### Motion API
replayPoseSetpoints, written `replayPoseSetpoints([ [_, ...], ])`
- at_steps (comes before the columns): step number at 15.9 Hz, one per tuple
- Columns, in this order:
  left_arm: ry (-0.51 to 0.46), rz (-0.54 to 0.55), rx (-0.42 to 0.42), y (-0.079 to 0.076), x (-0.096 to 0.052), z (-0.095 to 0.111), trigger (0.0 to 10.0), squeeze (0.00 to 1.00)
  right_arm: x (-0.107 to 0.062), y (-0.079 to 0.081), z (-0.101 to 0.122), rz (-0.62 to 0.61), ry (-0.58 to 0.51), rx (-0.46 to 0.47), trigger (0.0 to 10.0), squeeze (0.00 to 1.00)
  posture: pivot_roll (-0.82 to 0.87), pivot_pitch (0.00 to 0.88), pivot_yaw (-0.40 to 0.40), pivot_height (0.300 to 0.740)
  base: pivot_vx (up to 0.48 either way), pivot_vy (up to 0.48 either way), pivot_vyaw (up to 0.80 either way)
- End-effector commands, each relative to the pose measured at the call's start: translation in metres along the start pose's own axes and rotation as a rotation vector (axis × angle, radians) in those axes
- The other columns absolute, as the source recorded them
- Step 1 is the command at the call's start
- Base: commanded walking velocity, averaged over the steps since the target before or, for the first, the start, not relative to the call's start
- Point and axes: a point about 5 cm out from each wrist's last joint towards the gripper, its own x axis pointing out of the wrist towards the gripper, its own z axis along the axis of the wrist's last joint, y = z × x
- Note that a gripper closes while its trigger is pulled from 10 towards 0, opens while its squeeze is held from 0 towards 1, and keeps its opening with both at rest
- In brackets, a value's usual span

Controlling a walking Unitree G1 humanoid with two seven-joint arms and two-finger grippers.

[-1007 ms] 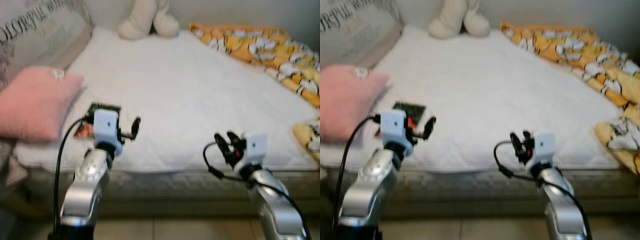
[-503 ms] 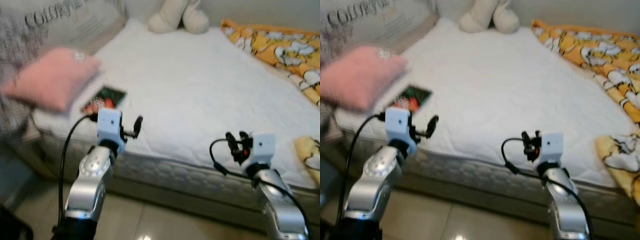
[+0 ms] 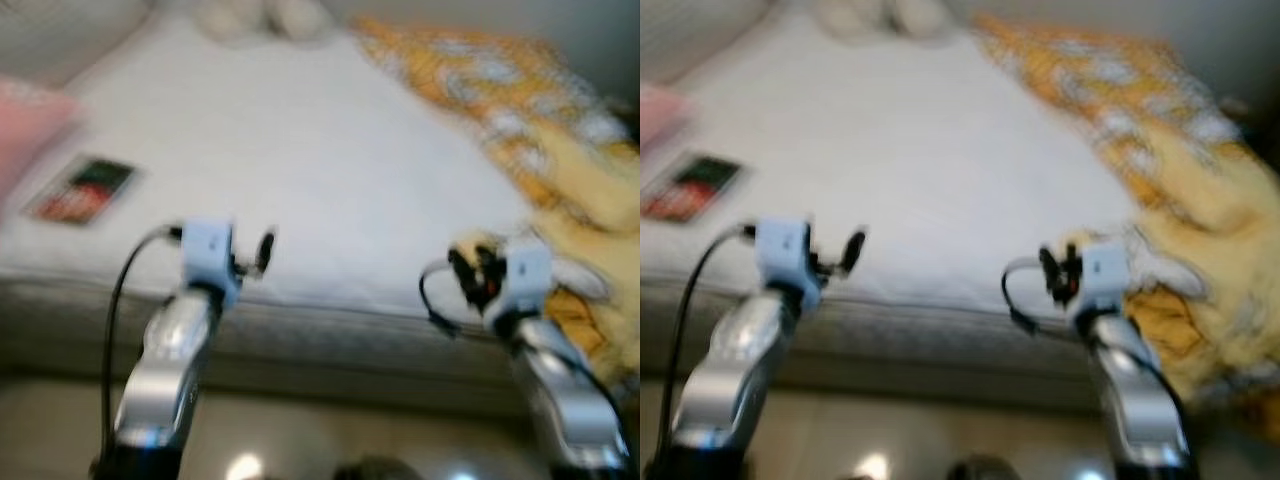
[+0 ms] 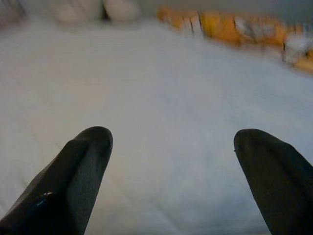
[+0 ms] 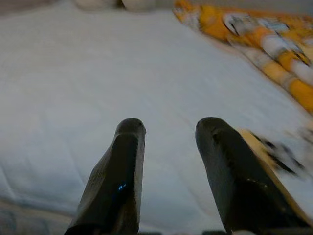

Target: Clean up the room

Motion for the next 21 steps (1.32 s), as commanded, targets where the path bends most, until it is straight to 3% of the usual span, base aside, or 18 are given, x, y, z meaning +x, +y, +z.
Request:
replayPoseSetpoints([
  [1, -0.028, -0.004, 0.003, 0.000, -0.002, 0.010, 10.0, 0.00, 0.003, -0.002, 0.016, 0.031, -0.044, 0.020, 10.0, 0.00, -0.10, 0.235, -0.018, 0.740, 0.000, -0.454, 0.00],
  [7, -0.036, 0.053, 0.020, 0.014, -0.019, 0.027, 10.0, 0.00, 0.007, -0.006, 0.057, 0.142, -0.125, -0.006, 10.0, 0.00, -0.10, 0.416, -0.079, 0.740, 0.000, -0.454, 0.00],
  [9, -0.047, 0.068, 0.039, 0.020, -0.016, 0.029, 10.0, 0.00, 0.010, -0.006, 0.056, 0.127, -0.136, 0.015, 10.0, 0.00, -0.08, 0.424, -0.077, 0.740, 0.000, -0.437, 0.00],
  [11, -0.059, 0.110, 0.024, 0.030, -0.015, 0.030, 10.0, 0.00, 0.002, 0.003, 0.030, 0.128, -0.072, 0.055, 10.0, 0.00, -0.06, 0.298, -0.060, 0.740, 0.000, 0.000, 0.00],
  [14, -0.028, 0.140, 0.078, 0.035, -0.019, 0.024, 10.0, 0.00, 0.000, 0.021, 0.007, 0.118, 0.016, 0.107, 10.0, 0.00, -0.03, 0.179, -0.036, 0.740, 0.000, 0.000, 0.00],
  [16, -0.057, 0.099, 0.010, 0.025, -0.018, 0.023, 10.0, 0.00, 0.004, 0.025, 0.009, 0.124, -0.014, 0.056, 10.0, 0.00, -0.04, 0.097, -0.013, 0.740, 0.000, 0.000, 0.00],
  [19, -0.043, 0.075, 0.004, 0.016, -0.009, 0.020, 10.0, 0.00, 0.012, 0.031, 0.007, 0.136, -0.025, 0.058, 10.0, 0.00, -0.03, 0.034, 0.010, 0.740, 0.457, 0.000, 0.70],
  [21, -0.041, 0.056, -0.008, 0.012, -0.007, 0.018, 10.0, 0.00, 0.018, 0.028, 0.008, 0.074, -0.034, 0.065, 10.0, 0.00, -0.03, 0.024, 0.013, 0.740, 0.465, 0.000, 0.80],
])
